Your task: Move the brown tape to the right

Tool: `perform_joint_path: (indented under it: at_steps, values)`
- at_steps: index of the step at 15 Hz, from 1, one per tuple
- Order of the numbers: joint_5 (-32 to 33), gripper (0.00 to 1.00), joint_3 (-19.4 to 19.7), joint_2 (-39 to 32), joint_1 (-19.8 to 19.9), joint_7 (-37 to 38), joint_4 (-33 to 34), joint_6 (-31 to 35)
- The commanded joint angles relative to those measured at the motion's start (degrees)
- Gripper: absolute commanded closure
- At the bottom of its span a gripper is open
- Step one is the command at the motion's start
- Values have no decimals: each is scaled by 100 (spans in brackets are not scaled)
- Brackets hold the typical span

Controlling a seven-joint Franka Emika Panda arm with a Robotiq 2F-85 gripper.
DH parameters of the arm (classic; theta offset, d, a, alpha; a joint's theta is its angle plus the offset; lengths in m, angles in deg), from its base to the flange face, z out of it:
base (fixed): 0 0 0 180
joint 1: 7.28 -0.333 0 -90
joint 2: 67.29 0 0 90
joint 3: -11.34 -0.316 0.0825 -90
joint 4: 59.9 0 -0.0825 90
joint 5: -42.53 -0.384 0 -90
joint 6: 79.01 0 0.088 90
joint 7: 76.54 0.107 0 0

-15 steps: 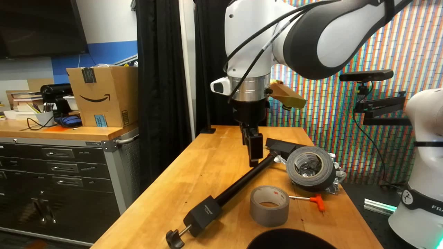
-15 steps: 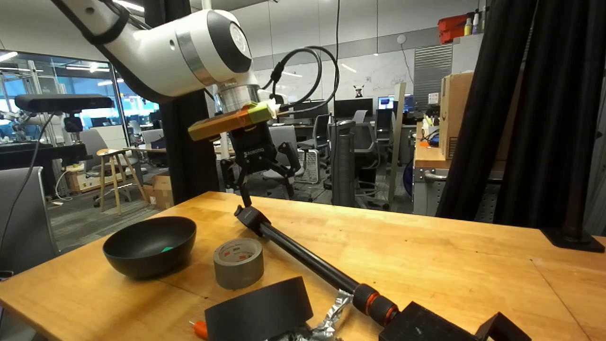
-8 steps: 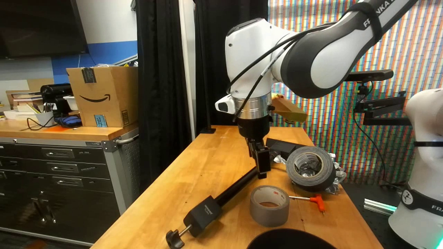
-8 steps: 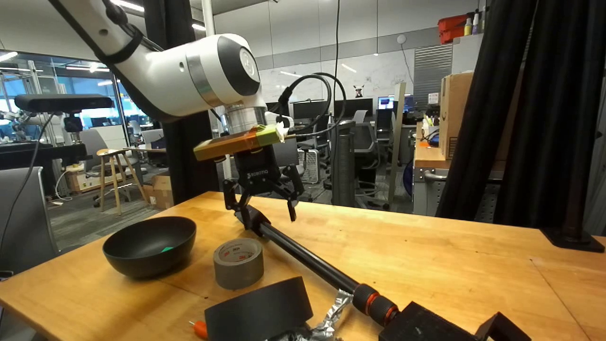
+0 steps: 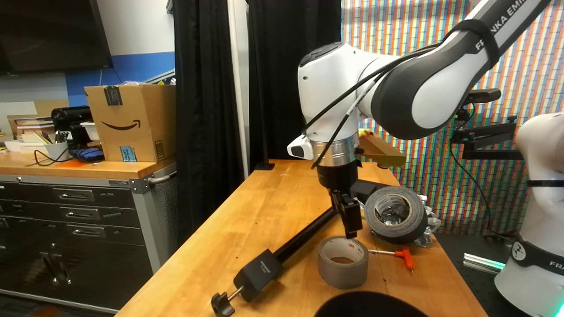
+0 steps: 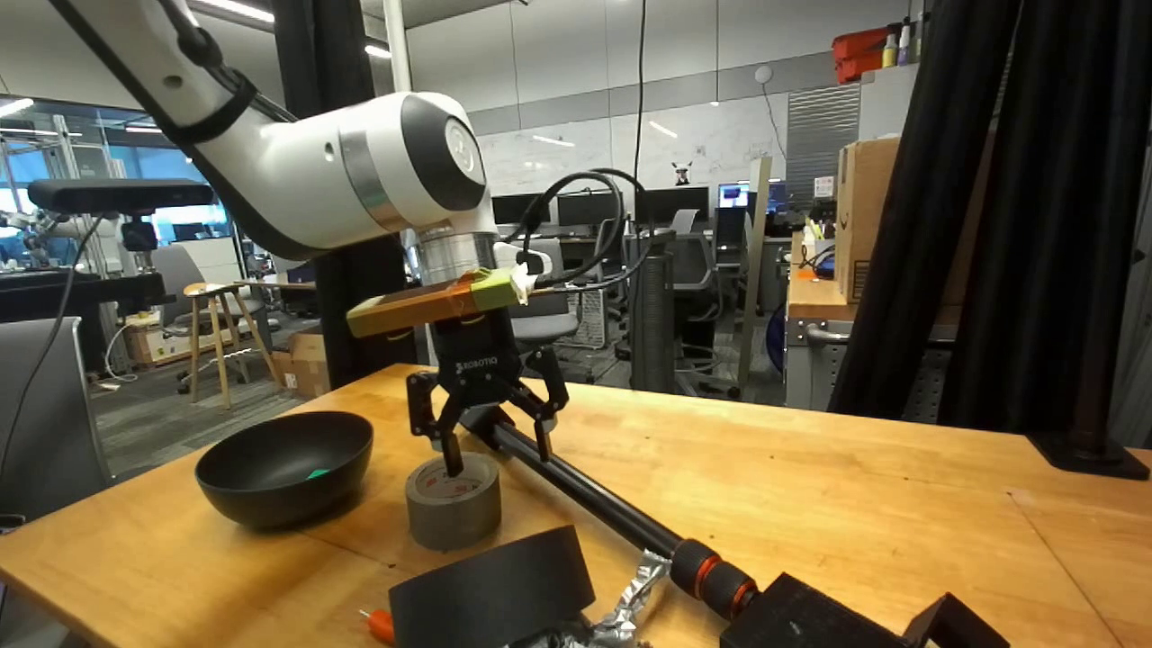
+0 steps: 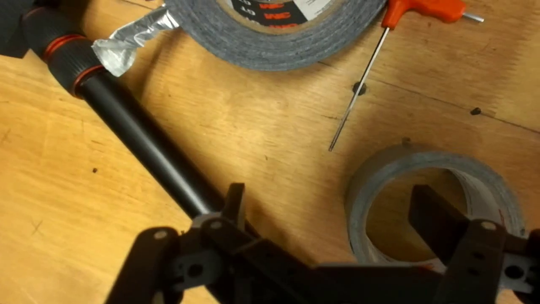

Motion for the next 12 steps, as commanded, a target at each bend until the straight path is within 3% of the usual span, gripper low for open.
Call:
perform_joint_path:
  at_steps: [1, 12]
  values:
    - [-86, 0, -14, 127, -148, 126, -88, 11]
    - [-42, 0, -7, -131, -224, 42, 3, 151]
